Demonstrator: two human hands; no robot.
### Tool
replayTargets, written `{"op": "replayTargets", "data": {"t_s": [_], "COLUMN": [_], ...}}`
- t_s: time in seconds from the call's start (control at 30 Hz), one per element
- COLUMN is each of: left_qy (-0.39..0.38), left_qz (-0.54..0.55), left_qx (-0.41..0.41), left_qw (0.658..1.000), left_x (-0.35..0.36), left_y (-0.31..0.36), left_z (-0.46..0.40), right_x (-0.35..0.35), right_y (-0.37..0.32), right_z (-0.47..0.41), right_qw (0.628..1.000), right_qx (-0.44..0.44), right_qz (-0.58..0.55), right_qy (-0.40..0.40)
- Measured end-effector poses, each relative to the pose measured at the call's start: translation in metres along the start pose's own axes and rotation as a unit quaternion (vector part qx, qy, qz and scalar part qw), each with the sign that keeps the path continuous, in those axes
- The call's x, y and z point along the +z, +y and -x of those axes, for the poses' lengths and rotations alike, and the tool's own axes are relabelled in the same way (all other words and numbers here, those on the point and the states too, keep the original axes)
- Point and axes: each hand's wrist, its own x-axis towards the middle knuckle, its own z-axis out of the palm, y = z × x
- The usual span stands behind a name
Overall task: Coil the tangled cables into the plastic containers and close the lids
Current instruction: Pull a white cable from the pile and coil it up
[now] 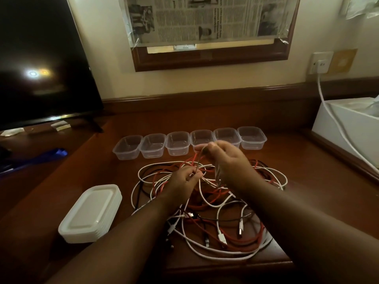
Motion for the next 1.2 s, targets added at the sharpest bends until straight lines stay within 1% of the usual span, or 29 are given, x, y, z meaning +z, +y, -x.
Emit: {"op": "replayTargets", "data": {"t_s": [0.03, 0.07, 0.13, 0.2, 0.23, 0.27, 0.3, 0.33, 0.37, 0.4, 0.43, 0.47, 0.5, 0.53, 0.57, 0.6, 0.63, 0.67, 0.73, 0.8, 0.83, 0.9, 0.93, 1.0, 1.03, 1.1, 1.13, 1.17, 1.2], "left_qy": [0.001, 0.006, -0.001, 0.003, 0.014, 0.026, 0.041, 0.058, 0.076, 0.091, 0.099, 0.099, 0.092, 0.085, 0.082, 0.089, 0.102, 0.112, 0.104, 0.087, 0.086, 0.085, 0.079, 0.069, 0.067, 0.065, 0.059, 0.053, 0.050], "left_qz": [-0.003, -0.021, -0.093, -0.166, -0.194, -0.210, -0.213, -0.209, -0.202, -0.196, -0.191, -0.189, -0.191, -0.192, -0.185, -0.168, -0.146, -0.126, -0.115, -0.122, -0.126, -0.142, -0.150, -0.160, -0.166, -0.185, -0.193, -0.199, -0.199], "left_qx": [0.004, 0.026, 0.106, 0.185, 0.210, 0.220, 0.224, 0.226, 0.226, 0.226, 0.228, 0.237, 0.246, 0.251, 0.243, 0.223, 0.196, 0.171, 0.141, 0.142, 0.149, 0.165, 0.170, 0.169, 0.172, 0.192, 0.203, 0.211, 0.218], "left_qw": [1.000, 0.999, 0.990, 0.969, 0.958, 0.952, 0.950, 0.950, 0.950, 0.950, 0.950, 0.948, 0.946, 0.945, 0.949, 0.956, 0.964, 0.971, 0.978, 0.978, 0.977, 0.972, 0.971, 0.970, 0.969, 0.962, 0.958, 0.956, 0.954], "left_x": [-0.001, -0.001, -0.002, 0.000, 0.002, 0.003, 0.004, 0.004, 0.004, 0.004, 0.003, 0.002, 0.003, 0.004, 0.006, 0.008, 0.009, 0.011, 0.016, 0.019, 0.020, 0.023, 0.024, 0.027, 0.027, 0.026, 0.025, 0.024, 0.022], "left_y": [0.000, 0.000, 0.000, -0.004, -0.007, -0.010, -0.012, -0.014, -0.013, -0.010, -0.005, -0.002, 0.002, 0.003, 0.005, 0.006, 0.009, 0.011, 0.013, 0.013, 0.012, 0.009, 0.009, 0.009, 0.010, 0.009, 0.008, 0.008, 0.008], "left_z": [-0.002, -0.004, -0.007, -0.008, -0.009, -0.009, -0.010, -0.011, -0.011, -0.012, -0.013, -0.014, -0.014, -0.014, -0.015, -0.015, -0.016, -0.017, -0.019, -0.021, -0.021, -0.019, -0.018, -0.017, -0.017, -0.017, -0.017, -0.018, -0.018], "right_x": [-0.001, -0.002, -0.008, -0.017, -0.023, -0.029, -0.034, -0.038, -0.040, -0.041, -0.040, -0.039, -0.037, -0.036, -0.035, -0.034, -0.034, -0.034, -0.032, -0.029, -0.028, -0.027, -0.026, -0.026, -0.027, -0.035, -0.040, -0.047, -0.053], "right_y": [-0.004, -0.009, -0.020, -0.027, -0.029, -0.031, -0.032, -0.032, -0.030, -0.027, -0.024, -0.019, -0.016, -0.012, -0.009, -0.006, -0.006, -0.006, -0.005, -0.002, -0.001, 0.000, -0.003, -0.012, -0.017, -0.026, -0.030, -0.031, -0.031], "right_z": [0.000, -0.001, -0.005, -0.009, -0.011, -0.012, -0.014, -0.016, -0.017, -0.019, -0.019, -0.019, -0.017, -0.016, -0.016, -0.017, -0.018, -0.018, -0.017, -0.015, -0.013, -0.011, -0.011, -0.011, -0.012, -0.013, -0.014, -0.016, -0.018], "right_qw": [0.996, 0.984, 0.953, 0.932, 0.931, 0.942, 0.965, 0.988, 0.997, 0.980, 0.939, 0.888, 0.841, 0.814, 0.810, 0.820, 0.838, 0.860, 0.908, 0.954, 0.974, 0.998, 1.000, 0.979, 0.963, 0.931, 0.921, 0.928, 0.957], "right_qx": [0.015, 0.028, 0.043, 0.046, 0.039, 0.030, 0.020, 0.016, 0.024, 0.041, 0.063, 0.086, 0.103, 0.113, 0.111, 0.098, 0.078, 0.059, 0.011, -0.027, -0.030, -0.012, 0.002, 0.027, 0.034, 0.023, 0.015, 0.005, -0.010], "right_qz": [-0.089, -0.172, -0.290, -0.340, -0.338, -0.303, -0.228, -0.108, 0.041, 0.195, 0.334, 0.442, 0.511, 0.543, 0.545, 0.534, 0.515, 0.488, 0.411, 0.296, 0.223, 0.059, -0.028, -0.200, -0.265, -0.353, -0.374, -0.354, -0.259], "right_qy": [0.013, 0.032, 0.077, 0.118, 0.132, 0.138, 0.131, 0.108, 0.068, 0.015, -0.043, -0.098, -0.142, -0.172, -0.183, -0.180, -0.163, -0.137, -0.076, -0.023, -0.007, 0.005, 0.009, 0.027, 0.044, 0.088, 0.105, 0.120, 0.133]}}
